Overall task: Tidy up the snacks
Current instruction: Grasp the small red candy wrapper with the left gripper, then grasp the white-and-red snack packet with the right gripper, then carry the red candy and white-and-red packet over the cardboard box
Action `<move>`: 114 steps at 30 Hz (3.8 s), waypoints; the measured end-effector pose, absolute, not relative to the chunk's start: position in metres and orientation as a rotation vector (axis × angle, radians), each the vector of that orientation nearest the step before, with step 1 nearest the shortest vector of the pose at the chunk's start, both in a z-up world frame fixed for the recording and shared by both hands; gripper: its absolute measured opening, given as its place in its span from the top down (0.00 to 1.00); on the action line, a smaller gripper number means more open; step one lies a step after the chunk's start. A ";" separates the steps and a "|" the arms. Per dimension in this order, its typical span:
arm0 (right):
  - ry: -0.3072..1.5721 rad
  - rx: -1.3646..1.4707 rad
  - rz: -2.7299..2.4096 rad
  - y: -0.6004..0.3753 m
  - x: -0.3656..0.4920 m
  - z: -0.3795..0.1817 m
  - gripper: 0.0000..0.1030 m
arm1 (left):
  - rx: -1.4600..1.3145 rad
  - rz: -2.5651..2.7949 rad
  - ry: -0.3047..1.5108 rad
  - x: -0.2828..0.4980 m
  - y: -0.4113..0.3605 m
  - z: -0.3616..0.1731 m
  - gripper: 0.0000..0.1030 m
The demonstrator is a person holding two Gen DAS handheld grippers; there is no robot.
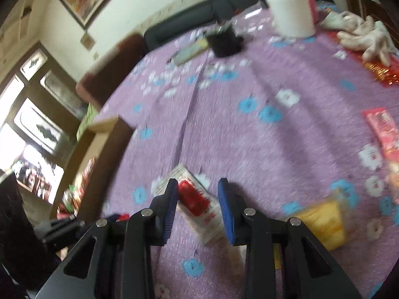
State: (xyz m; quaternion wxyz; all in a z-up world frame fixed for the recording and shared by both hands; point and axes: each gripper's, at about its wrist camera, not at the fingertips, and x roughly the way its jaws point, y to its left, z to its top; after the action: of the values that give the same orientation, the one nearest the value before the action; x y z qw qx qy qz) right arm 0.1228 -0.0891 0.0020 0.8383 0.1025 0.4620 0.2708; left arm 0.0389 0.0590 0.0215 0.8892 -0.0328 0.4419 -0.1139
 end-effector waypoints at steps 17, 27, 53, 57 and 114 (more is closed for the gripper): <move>0.957 -0.125 0.679 -0.053 0.091 0.005 0.56 | -0.005 -0.221 0.946 0.038 0.050 0.010 0.77; 0.928 -0.219 0.690 -0.055 0.082 0.006 0.58 | 0.065 -0.203 0.933 0.034 0.043 0.009 0.76; 0.779 0.019 0.589 -0.079 0.075 0.046 0.78 | -0.016 -0.177 0.806 0.026 0.057 0.032 0.76; 0.768 0.012 0.612 -0.069 0.066 0.049 0.77 | -0.018 -0.162 0.785 0.025 0.059 0.036 0.76; 0.789 -0.048 0.769 0.066 0.017 0.065 0.77 | -0.261 0.262 0.699 0.022 0.219 0.069 0.75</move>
State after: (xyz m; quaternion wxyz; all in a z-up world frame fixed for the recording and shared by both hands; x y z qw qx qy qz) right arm 0.0173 0.0665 0.0655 0.8518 -0.0229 0.3746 0.3655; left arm 0.0217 0.2188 0.0690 0.9228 -0.1271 0.3405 0.1278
